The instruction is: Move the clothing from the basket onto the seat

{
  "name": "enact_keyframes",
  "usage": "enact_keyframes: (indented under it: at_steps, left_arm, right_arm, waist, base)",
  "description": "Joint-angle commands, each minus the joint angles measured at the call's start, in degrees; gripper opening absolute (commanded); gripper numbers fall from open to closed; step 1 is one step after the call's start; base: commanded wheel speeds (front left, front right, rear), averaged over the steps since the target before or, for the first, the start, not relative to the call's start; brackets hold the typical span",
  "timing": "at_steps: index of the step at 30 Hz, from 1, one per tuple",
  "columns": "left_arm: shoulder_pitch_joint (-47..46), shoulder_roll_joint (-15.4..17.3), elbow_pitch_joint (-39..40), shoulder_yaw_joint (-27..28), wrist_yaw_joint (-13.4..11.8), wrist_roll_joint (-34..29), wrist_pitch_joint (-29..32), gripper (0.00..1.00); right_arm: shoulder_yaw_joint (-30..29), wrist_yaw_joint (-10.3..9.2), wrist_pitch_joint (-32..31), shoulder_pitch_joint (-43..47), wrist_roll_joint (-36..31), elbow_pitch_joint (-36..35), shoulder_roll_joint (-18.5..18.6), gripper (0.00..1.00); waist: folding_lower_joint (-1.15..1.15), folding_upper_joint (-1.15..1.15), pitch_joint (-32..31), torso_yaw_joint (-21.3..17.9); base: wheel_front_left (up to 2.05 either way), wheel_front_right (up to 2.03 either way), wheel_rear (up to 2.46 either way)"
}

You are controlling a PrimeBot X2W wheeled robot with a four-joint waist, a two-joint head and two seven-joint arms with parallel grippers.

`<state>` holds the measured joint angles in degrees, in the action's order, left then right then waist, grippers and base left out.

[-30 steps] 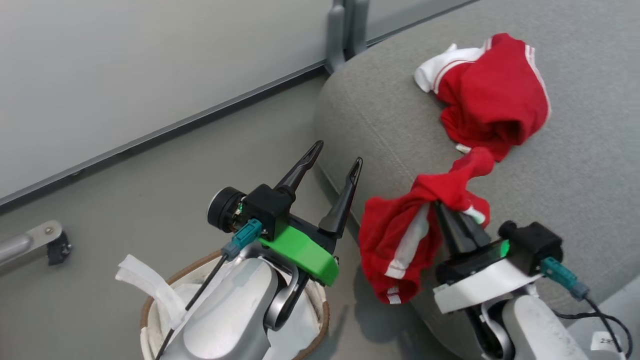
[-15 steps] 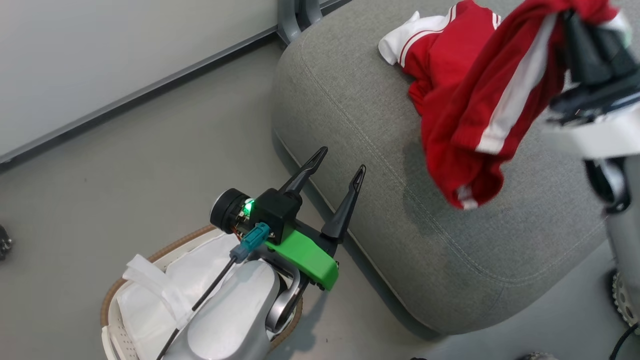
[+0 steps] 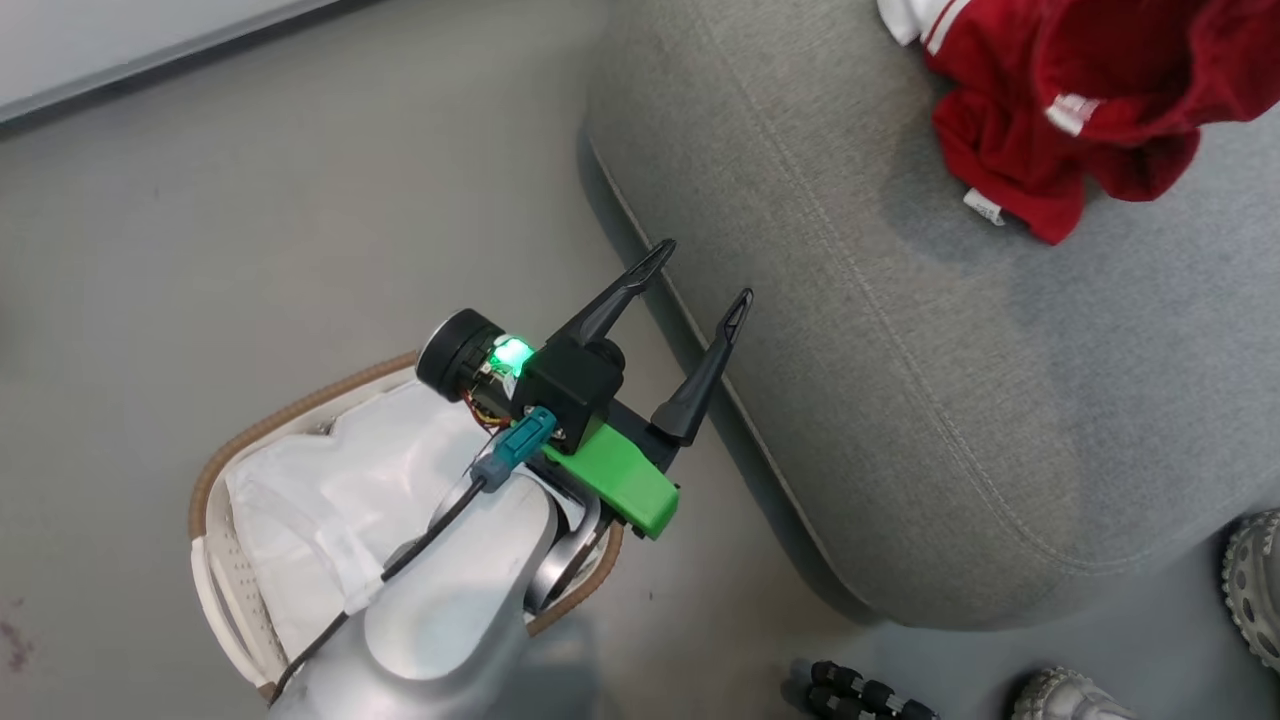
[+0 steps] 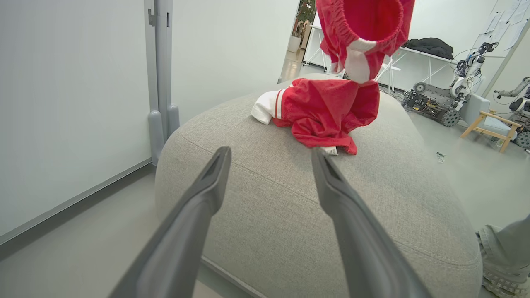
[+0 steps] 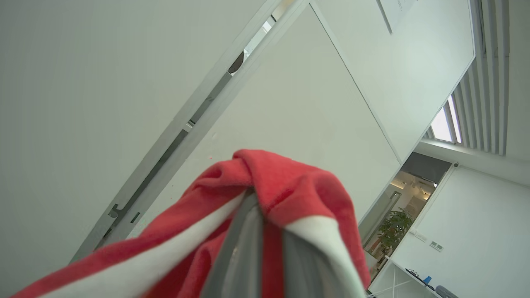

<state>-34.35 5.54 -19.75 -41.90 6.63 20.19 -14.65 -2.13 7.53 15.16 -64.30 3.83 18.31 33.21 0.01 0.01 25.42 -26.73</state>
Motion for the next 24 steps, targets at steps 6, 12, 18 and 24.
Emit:
enact_keyframes:
  at_steps: [6,12,18,24]
  left_arm:
    - [-3.3,1.0,1.0,-1.0,0.4,-1.0,0.4,1.0]
    - [-4.7,1.3,1.1,-1.6,0.4,-1.2,0.4,1.0]
    - [-4.7,1.6,-0.2,-1.5,0.2,-1.0,-0.1,1.0]
    - [-2.9,1.7,-1.8,-0.7,0.0,-0.6,-0.5,1.0]
  right_arm:
    - [-7.3,-0.08,0.0,-1.0,-3.3,10.0,0.9,0.0]
    - [-16.2,-0.08,0.0,6.9,-5.1,19.0,-1.7,0.0]
    - [-26.2,-0.08,0.0,16.6,-5.7,21.4,-7.2,1.0]
    - [-27.9,-0.08,0.0,25.0,-3.8,14.5,-13.0,1.0]
  waist:
    - [-0.01,-0.01,8.8,7.2]
    - [-0.01,-0.01,10.9,8.9]
    - [-0.01,-0.01,10.3,9.5]
    - [-0.01,-0.01,7.1,9.6]
  base:
    - [0.0,0.0,0.0]
    - [0.0,0.0,0.0]
    - [0.0,0.0,0.0]
    - [0.0,0.0,0.0]
